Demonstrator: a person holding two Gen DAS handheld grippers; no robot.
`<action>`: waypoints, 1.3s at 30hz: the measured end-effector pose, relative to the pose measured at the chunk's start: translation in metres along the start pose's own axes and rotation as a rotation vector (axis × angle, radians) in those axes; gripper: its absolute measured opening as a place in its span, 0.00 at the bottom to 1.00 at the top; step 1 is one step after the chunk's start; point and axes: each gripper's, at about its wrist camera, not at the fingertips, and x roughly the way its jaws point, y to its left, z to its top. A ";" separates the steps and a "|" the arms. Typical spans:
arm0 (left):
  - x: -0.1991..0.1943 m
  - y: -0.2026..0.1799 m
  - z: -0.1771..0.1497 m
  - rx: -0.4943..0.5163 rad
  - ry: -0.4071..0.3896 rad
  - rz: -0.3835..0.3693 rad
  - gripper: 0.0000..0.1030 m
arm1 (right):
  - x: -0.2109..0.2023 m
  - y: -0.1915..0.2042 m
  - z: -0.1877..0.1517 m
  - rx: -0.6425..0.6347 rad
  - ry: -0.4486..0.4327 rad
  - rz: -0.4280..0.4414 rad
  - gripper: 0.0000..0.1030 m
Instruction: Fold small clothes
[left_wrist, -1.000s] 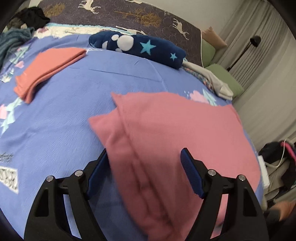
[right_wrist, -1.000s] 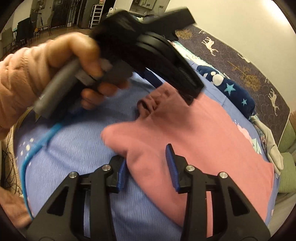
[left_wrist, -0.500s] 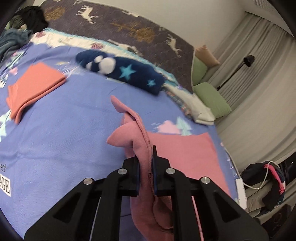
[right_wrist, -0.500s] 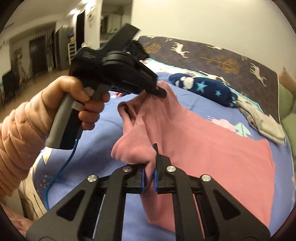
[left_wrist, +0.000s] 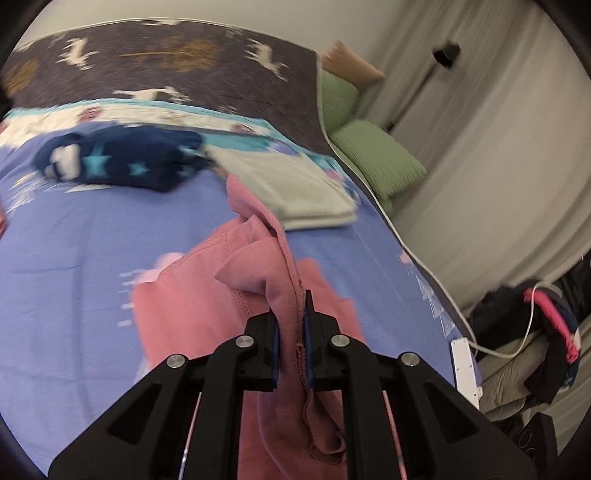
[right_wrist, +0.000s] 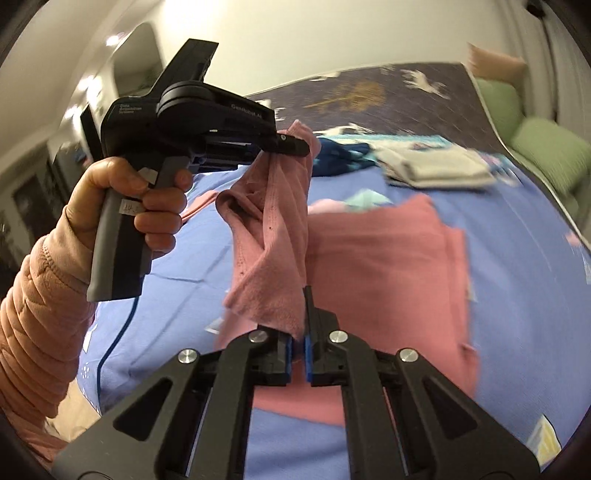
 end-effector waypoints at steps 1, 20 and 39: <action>0.010 -0.009 0.000 0.017 0.013 0.002 0.10 | -0.005 -0.015 -0.003 0.027 -0.001 -0.019 0.04; 0.025 -0.039 -0.045 0.239 0.027 0.194 0.72 | -0.023 -0.105 -0.041 0.219 0.111 0.022 0.45; -0.037 0.024 -0.160 0.192 0.092 0.307 0.76 | -0.028 -0.097 -0.022 0.305 0.177 0.034 0.06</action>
